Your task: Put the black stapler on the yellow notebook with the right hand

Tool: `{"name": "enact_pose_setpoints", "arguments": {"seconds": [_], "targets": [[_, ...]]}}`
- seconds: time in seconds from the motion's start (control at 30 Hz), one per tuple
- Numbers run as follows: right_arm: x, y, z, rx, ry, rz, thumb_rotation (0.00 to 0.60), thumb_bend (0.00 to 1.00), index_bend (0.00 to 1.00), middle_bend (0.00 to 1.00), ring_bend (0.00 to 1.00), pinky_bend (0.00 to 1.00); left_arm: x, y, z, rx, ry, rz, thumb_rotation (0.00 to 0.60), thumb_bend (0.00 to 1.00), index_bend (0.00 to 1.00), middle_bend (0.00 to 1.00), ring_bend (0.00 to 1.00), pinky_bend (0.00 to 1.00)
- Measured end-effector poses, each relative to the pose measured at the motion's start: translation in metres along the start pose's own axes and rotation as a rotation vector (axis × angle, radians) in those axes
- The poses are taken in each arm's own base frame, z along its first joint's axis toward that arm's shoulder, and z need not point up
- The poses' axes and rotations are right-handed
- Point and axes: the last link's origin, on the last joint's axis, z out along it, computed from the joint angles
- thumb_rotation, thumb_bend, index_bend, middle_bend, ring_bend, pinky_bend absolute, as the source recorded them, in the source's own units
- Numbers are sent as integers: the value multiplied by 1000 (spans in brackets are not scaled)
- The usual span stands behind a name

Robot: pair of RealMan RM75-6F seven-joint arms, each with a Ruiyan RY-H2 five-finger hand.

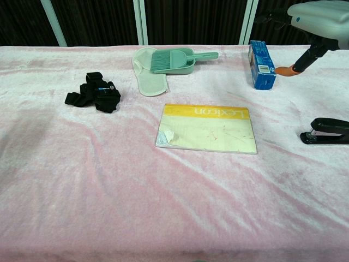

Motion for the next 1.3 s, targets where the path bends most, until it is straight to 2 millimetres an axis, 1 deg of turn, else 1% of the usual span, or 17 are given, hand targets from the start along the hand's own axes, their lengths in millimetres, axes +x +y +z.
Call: {"name": "enact_pose_setpoints", "arguments": {"seconds": [0.37, 1.03, 1.17, 1.3], "targets": [[3, -5, -7, 7, -2, -14, 600, 232, 97, 56, 135, 102, 0, 1, -2, -1, 4, 4, 600, 325, 117, 14, 0, 2], [3, 5, -20, -18, -17, -15, 600, 232, 96, 56, 143, 103, -1, 0, -1, 4, 0, 1, 600, 326, 117, 14, 0, 2], [3, 7, -26, -26, -32, 33, 600, 227, 97, 68, 143, 103, -1, 0, -1, 4, -2, -3, 600, 326, 117, 14, 0, 2], [-1, 12, -37, -44, -75, 136, 600, 200, 99, 109, 142, 102, -1, 0, -1, 4, -4, -6, 600, 326, 117, 14, 0, 2]]}}
